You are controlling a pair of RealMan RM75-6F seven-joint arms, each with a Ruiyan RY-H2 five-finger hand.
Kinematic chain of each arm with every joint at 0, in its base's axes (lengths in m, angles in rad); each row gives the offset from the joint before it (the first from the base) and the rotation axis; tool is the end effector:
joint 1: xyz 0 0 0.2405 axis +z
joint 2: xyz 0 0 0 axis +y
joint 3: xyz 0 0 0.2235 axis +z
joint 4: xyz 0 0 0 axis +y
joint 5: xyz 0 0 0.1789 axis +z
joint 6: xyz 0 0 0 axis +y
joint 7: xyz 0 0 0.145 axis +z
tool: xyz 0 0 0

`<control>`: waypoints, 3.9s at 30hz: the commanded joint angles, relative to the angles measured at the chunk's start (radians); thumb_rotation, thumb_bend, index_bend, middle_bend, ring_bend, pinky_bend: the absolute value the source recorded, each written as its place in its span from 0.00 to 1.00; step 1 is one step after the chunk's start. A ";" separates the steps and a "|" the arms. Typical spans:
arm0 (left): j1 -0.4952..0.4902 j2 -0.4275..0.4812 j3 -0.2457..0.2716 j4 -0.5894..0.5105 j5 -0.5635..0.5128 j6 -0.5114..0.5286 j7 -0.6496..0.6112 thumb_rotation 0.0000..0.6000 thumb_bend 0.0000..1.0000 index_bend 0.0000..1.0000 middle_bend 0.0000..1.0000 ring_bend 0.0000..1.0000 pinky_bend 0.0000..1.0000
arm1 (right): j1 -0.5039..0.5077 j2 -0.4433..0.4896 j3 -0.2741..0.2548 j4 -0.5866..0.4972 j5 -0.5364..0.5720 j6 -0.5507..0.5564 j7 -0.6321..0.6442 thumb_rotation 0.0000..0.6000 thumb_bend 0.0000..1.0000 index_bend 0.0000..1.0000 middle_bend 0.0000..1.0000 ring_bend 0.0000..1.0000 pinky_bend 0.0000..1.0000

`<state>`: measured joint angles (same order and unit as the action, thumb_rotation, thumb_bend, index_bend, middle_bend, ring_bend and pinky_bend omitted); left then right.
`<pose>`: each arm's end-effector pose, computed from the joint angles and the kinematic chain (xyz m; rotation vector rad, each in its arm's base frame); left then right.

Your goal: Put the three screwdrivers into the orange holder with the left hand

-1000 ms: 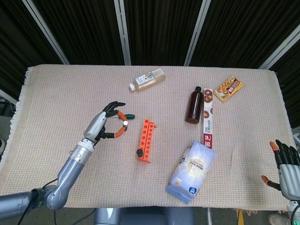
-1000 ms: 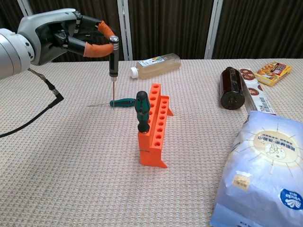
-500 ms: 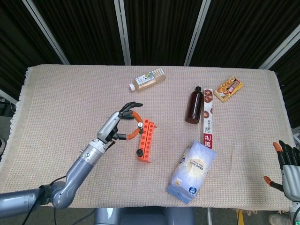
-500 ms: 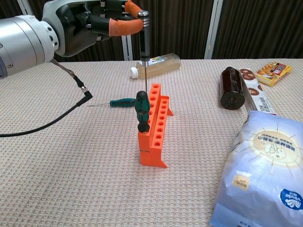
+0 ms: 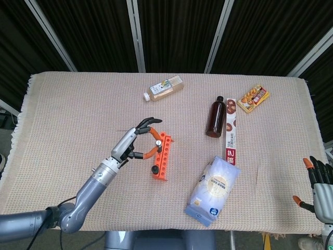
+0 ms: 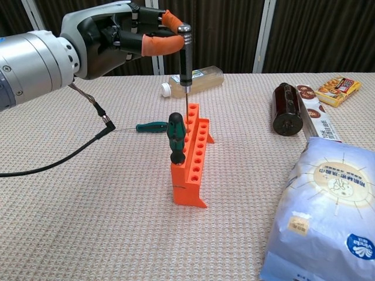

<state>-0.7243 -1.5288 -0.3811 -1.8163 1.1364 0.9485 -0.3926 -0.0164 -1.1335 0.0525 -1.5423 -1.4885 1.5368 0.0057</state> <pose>-0.0302 0.2921 0.0408 -1.4940 -1.8916 -1.7085 -0.2948 -0.1490 0.1834 1.2997 -0.8884 0.8206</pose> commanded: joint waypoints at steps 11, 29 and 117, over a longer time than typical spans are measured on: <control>-0.003 -0.002 0.014 0.007 0.001 0.002 -0.002 1.00 0.59 0.69 0.12 0.00 0.00 | -0.001 0.001 0.001 -0.001 0.002 -0.001 -0.002 1.00 0.00 0.00 0.00 0.00 0.00; 0.001 0.010 0.021 0.013 0.017 0.006 -0.023 1.00 0.60 0.69 0.12 0.00 0.00 | 0.002 0.002 0.002 -0.010 0.003 -0.005 -0.014 1.00 0.00 0.00 0.00 0.00 0.00; 0.010 -0.128 0.117 0.193 0.054 0.005 0.040 1.00 0.60 0.69 0.11 0.00 0.00 | 0.012 0.000 0.006 -0.013 0.025 -0.030 -0.027 1.00 0.00 0.00 0.00 0.00 0.00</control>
<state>-0.7141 -1.6558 -0.2638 -1.6227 1.1911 0.9537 -0.3527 -0.0040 -1.1336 0.0588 -1.5555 -1.4638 1.5067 -0.0217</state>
